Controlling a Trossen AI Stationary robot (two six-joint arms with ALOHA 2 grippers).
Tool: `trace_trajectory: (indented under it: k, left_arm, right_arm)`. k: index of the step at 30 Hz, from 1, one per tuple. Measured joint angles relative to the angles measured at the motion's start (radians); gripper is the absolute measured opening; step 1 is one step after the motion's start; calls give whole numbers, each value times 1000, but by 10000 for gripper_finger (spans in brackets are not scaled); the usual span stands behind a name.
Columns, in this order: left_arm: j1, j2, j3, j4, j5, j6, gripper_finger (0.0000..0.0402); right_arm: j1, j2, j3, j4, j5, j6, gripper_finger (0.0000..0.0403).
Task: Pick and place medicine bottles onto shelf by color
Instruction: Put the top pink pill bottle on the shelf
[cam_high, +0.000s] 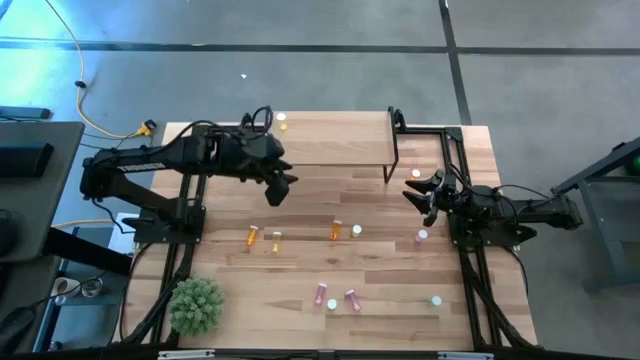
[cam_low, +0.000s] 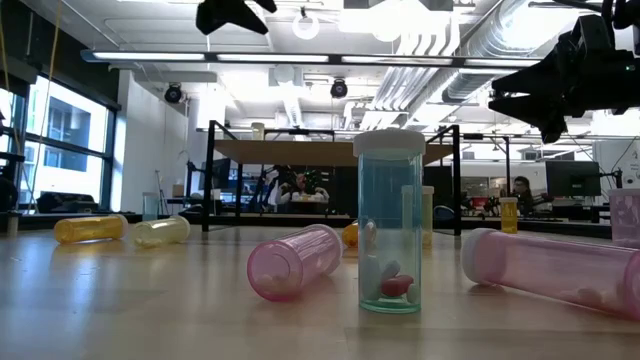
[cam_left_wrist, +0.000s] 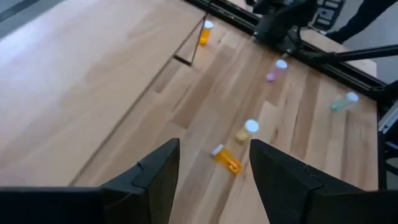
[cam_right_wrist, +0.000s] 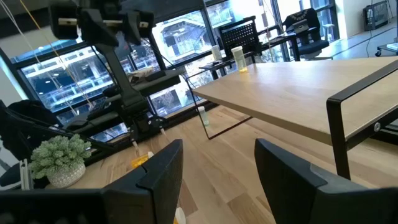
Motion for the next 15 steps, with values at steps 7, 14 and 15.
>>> trace_trajectory:
  k: [7, 14, 15]
  left_arm:
    - [-53, -25, -117, 112, -1, -68, 186]
    - [-101, -27, -201, 226, 0, -117, 186]
    - [-107, -27, -210, 245, 1, -126, 186]
  right_arm:
    - [0, 0, 0, 66, 2, 107, 190]
    - [0, 0, 0, 141, 2, 158, 190]
    - [0, 0, 1, 160, 3, 157, 190]
